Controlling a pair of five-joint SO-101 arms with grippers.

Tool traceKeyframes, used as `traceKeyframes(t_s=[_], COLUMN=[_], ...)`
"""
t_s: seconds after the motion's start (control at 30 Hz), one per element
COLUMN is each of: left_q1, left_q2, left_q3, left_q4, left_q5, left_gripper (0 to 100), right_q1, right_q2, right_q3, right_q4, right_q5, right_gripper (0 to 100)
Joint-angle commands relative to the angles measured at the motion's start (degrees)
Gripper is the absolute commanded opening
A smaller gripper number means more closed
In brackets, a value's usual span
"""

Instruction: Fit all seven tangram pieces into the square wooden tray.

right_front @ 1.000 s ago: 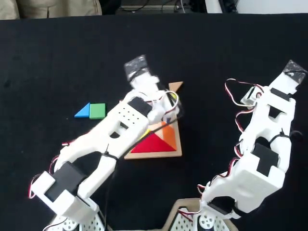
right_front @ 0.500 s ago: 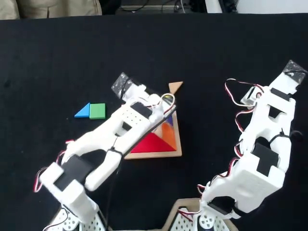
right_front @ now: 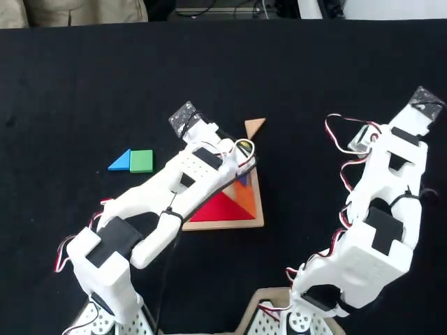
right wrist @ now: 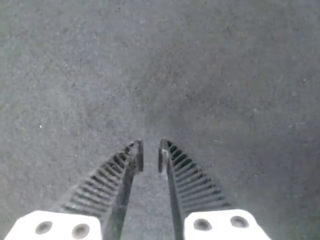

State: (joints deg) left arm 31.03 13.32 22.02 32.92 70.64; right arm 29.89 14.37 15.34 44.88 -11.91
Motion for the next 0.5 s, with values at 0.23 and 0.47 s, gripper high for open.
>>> traceKeyframes(t_s=[0.23, 0.47], left_q1=[1.5, 1.5], left_q2=[-0.1, -2.8], left_q3=[-2.1, -5.1], left_q4=[-0.4, 1.7], left_q5=[1.9, 1.9], left_gripper=[50, 48], right_q1=[-1.2, -1.2], right_q2=[-0.5, -0.4], right_q3=[-3.0, -3.0], right_q4=[-1.1, -1.1], right_q5=[1.2, 1.2], right_gripper=[6.7, 6.7])
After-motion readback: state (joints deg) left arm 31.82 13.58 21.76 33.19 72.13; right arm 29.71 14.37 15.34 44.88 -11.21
